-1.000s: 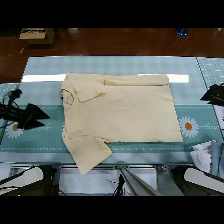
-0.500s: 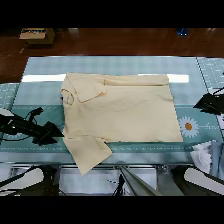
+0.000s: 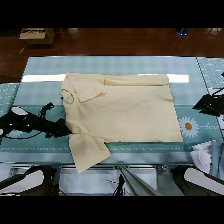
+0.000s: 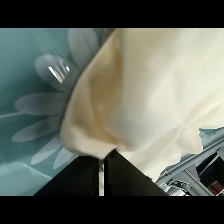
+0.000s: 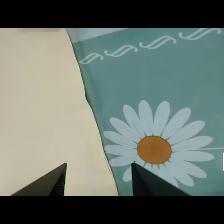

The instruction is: Fold the shirts.

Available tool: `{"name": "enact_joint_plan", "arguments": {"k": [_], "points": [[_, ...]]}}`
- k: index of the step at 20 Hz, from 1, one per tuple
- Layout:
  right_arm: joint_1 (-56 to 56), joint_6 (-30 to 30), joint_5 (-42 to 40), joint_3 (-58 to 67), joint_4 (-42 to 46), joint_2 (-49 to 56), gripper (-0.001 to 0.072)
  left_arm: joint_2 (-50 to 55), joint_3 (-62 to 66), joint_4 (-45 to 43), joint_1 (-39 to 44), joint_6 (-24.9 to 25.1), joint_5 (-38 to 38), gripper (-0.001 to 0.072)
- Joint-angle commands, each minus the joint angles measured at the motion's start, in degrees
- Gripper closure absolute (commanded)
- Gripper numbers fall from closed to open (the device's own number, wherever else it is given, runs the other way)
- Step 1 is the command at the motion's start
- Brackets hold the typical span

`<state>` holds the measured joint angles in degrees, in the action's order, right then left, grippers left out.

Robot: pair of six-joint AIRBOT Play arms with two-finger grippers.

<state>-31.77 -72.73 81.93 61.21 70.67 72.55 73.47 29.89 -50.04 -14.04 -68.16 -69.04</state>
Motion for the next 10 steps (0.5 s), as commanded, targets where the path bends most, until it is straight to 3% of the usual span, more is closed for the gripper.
{"name": "enact_joint_plan", "arguments": {"k": [1,2,4,10], "points": [[-0.8,-0.1,1.4,-3.5,2.2,0.0,0.0215,0.0,-0.1,1.1,0.5,1.7,-1.2,0.0678],[-1.7,0.9,1.9,-6.8,-1.6,0.0,0.0164,0.0,-0.1,1.0,0.5,2.5,-1.5,0.0678],[-2.4,5.1,1.7,-13.7,-6.4,0.0,0.0164,0.0,-0.1,1.0,0.5,3.1,-1.9,0.0678],[-2.5,6.9,-3.5,-23.0,-2.7,0.0,0.0167,0.0,0.0,1.0,0.5,4.1,-2.1,0.0678]]}}
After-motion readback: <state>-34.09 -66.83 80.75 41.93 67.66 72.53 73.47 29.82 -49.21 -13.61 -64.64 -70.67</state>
